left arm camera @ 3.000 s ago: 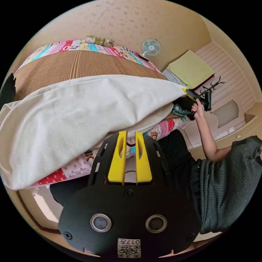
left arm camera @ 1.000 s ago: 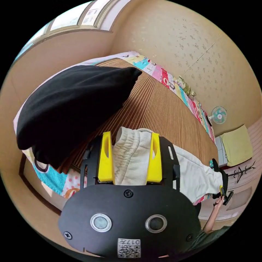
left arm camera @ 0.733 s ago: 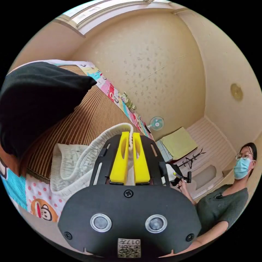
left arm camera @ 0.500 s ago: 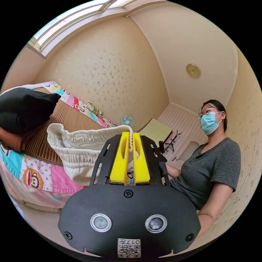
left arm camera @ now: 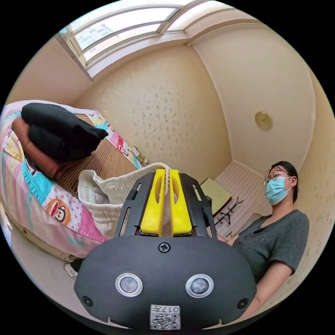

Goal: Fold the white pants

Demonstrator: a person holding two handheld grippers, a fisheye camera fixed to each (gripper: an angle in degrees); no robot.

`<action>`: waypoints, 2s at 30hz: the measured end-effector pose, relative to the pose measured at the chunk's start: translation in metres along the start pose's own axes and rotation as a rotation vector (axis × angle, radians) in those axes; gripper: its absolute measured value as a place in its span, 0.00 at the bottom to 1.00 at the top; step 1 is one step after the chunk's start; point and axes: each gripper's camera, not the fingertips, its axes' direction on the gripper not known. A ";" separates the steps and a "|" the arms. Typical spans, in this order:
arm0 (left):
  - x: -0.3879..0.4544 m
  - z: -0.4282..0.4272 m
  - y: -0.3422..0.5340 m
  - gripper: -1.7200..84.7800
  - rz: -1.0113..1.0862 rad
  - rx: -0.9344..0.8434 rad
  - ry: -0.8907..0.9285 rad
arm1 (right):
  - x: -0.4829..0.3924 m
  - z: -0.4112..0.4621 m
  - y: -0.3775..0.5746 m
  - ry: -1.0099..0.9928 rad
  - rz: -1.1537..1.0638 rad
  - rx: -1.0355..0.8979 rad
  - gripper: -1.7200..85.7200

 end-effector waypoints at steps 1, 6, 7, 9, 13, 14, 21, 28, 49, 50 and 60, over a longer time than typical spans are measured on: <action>-0.007 0.017 -0.017 0.02 -0.044 -0.016 -0.095 | 0.010 -0.007 0.001 -0.028 0.021 0.031 0.06; -0.051 0.123 -0.064 0.06 -0.189 -0.105 -0.529 | 0.153 0.003 0.012 0.258 0.883 0.007 0.10; -0.062 0.138 -0.064 0.07 -0.201 -0.086 -0.589 | 0.154 0.001 0.015 0.258 0.906 0.039 0.11; -0.065 0.151 -0.053 0.09 -0.160 -0.050 -0.636 | 0.134 -0.017 0.033 0.183 0.828 0.275 0.12; -0.049 0.161 0.001 0.12 0.015 0.023 -0.776 | 0.121 -0.011 0.084 0.201 0.769 0.342 0.08; -0.062 0.160 0.013 0.13 -0.024 -0.010 -0.795 | 0.132 -0.003 0.107 0.254 0.868 0.280 0.08; -0.114 0.112 0.019 0.14 -0.207 -0.001 -0.675 | 0.206 0.023 0.201 0.502 1.178 -0.008 0.12; -0.061 0.091 0.019 0.16 -0.072 0.054 -0.508 | 0.227 0.007 0.204 0.434 1.090 -0.083 0.05; 0.012 0.373 0.246 0.19 0.293 -0.889 -0.206 | 0.081 -0.169 0.312 0.946 1.300 0.471 0.14; 0.008 0.373 0.247 0.18 0.298 -0.873 -0.194 | 0.055 -0.175 0.334 1.003 1.361 0.497 0.16; -0.053 0.410 0.251 0.06 0.165 -1.150 -0.307 | -0.009 -0.231 0.385 1.105 1.380 0.560 0.07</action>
